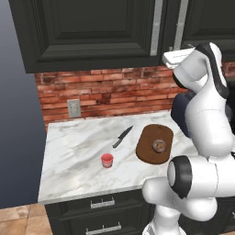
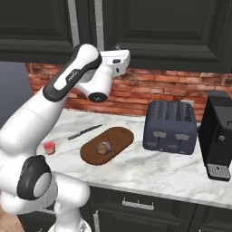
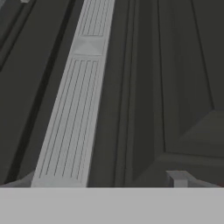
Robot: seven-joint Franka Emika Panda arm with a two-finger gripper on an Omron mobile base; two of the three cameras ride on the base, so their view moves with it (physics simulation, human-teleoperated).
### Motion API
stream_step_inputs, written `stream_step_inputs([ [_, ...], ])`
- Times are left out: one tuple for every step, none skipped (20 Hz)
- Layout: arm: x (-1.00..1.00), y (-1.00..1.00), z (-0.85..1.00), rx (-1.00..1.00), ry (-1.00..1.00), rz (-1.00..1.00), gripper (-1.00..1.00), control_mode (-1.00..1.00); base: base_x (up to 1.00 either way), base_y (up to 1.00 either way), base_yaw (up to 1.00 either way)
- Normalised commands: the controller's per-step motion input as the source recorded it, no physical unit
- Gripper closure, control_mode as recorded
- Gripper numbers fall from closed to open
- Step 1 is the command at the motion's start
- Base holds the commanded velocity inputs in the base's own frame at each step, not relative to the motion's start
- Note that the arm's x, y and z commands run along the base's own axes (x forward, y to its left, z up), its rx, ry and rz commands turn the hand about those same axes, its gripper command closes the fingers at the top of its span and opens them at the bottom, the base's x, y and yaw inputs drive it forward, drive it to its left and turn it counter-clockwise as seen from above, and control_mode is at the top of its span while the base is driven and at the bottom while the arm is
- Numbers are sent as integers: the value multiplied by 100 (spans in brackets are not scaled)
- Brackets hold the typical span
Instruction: Pick the bread, place it on the cutting board, pick the jam, place it on the counter, and close the cabinet.
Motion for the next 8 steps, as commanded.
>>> stream_step_inputs([
  [46,2,-4,0,0,0,-100,-100,0,0,0],
  [46,2,-4,0,0,0,-100,-100,0,0,0],
  [46,2,-4,0,0,0,-100,-100,0,0,0],
  [46,2,-4,0,0,0,-100,-100,0,0,0],
  [45,2,-4,0,0,0,-100,-100,0,0,0],
  [45,2,-4,0,0,0,-100,-100,0,0,0],
  [46,2,-4,0,0,0,-100,-100,0,0,0],
  [48,3,-4,0,0,0,-100,-100,0,0,0],
])
